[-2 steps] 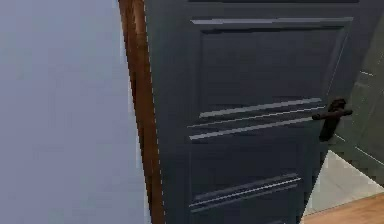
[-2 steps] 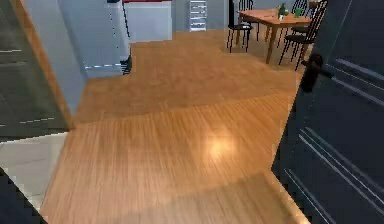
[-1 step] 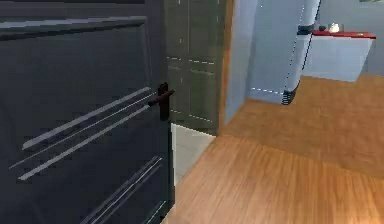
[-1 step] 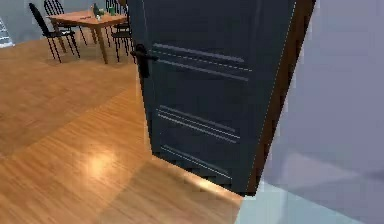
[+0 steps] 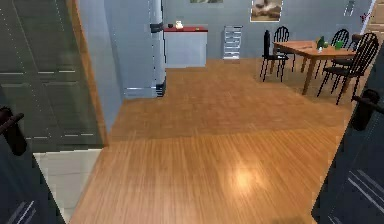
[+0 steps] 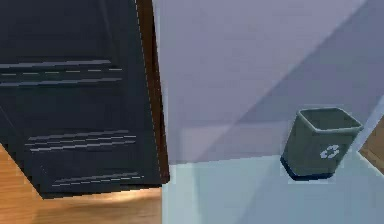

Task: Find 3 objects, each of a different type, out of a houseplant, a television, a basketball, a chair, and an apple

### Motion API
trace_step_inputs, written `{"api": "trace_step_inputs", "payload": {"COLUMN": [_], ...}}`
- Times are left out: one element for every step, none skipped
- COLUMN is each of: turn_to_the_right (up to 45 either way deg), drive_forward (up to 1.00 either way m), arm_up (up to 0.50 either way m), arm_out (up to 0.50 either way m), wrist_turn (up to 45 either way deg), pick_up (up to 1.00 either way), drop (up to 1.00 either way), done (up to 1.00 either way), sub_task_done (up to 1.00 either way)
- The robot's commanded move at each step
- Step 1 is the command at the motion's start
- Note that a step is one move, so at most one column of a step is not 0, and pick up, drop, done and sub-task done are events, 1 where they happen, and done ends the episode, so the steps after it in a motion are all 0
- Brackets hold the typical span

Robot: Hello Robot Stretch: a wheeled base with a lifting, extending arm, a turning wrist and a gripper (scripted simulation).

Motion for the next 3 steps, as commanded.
{"api": "trace_step_inputs", "payload": {"turn_to_the_right": [0.0, 18.0, 0.0], "drive_forward": [1.00, 0.00, 0.05], "arm_up": [0.00, 0.00, 0.00], "arm_out": [0.00, 0.00, 0.00], "wrist_turn": [0.0, 0.0, 0.0], "pick_up": [0.00, 0.00, 0.00], "drop": [0.00, 0.00, 0.00], "done": [0.00, 0.00, 0.00], "sub_task_done": [0.00, 0.00, 0.00]}}
